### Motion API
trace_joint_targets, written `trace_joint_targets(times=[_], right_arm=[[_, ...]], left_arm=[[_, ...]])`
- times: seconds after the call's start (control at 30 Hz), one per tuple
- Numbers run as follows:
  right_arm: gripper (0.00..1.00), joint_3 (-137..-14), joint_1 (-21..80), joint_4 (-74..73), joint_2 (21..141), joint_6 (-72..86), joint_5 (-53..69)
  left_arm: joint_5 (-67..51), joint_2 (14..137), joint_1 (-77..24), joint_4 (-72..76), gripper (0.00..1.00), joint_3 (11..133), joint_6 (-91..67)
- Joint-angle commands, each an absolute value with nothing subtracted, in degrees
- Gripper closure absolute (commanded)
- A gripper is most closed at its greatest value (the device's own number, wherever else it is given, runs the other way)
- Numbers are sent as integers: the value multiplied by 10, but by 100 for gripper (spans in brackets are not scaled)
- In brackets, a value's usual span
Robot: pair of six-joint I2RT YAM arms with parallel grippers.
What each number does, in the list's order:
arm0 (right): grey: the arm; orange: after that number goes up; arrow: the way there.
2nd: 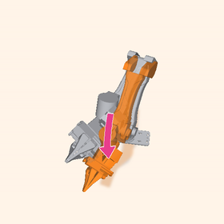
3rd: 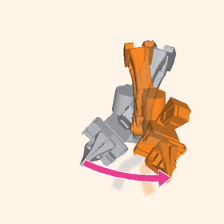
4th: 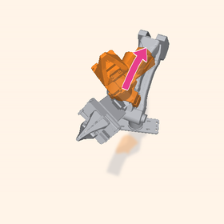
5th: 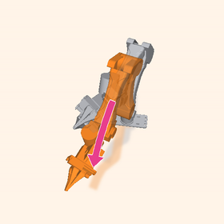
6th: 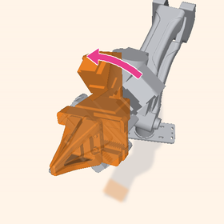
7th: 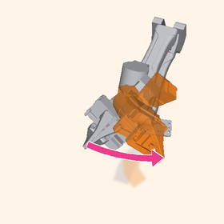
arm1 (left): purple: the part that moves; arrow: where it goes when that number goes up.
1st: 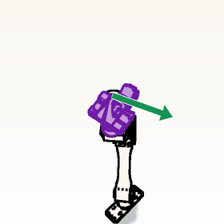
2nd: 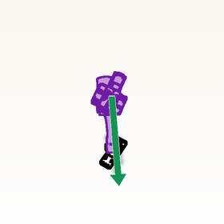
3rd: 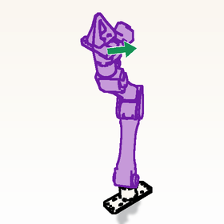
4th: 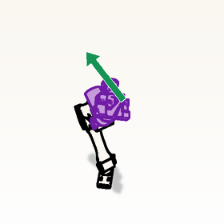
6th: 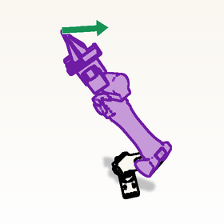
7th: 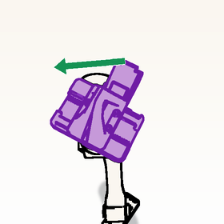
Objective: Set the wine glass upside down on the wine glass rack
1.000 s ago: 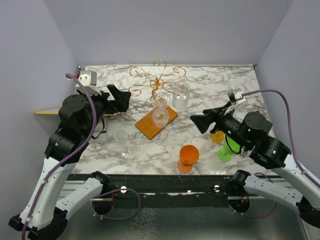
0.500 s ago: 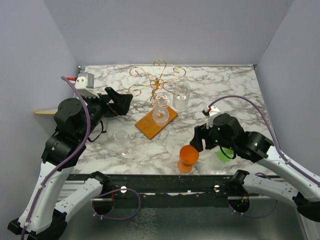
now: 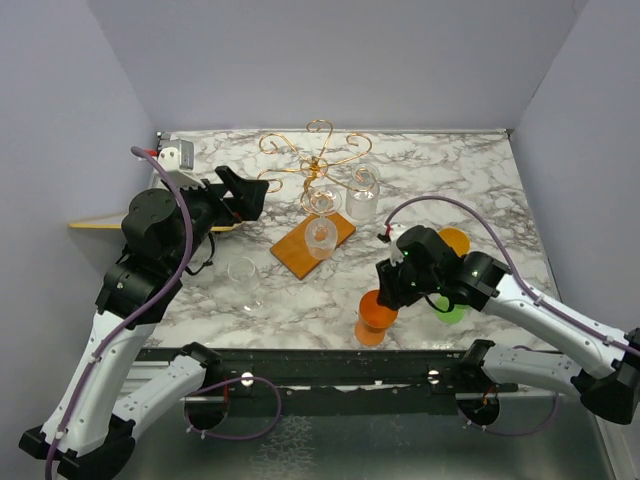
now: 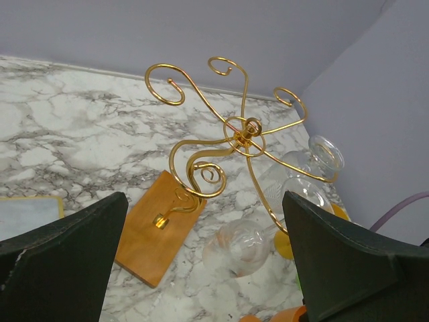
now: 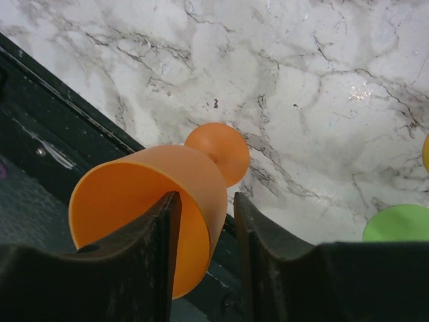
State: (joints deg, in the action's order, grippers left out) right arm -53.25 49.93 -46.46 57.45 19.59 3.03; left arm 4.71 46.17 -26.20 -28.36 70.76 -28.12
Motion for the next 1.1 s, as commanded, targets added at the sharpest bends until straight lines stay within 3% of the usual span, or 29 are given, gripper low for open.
trace_joint_targets(times=[0.0, 0.2, 0.5, 0.83, 1.07], right_arm=[[63, -545, 502, -483, 597, 169, 47], [98, -566, 502, -506, 606, 162, 20], [99, -620, 501, -534, 548, 189, -96], [99, -715, 502, -595, 551, 233, -387], [99, -775, 501, -550, 570, 234, -566]], left_arm=[[65, 459, -258, -265, 1, 702, -287], [59, 460, -258, -265, 1, 704, -289], [46, 455, -258, -265, 1, 713, -296], [40, 456, -258, -256, 1, 721, -307], [11, 472, -258, -244, 1, 743, -315]])
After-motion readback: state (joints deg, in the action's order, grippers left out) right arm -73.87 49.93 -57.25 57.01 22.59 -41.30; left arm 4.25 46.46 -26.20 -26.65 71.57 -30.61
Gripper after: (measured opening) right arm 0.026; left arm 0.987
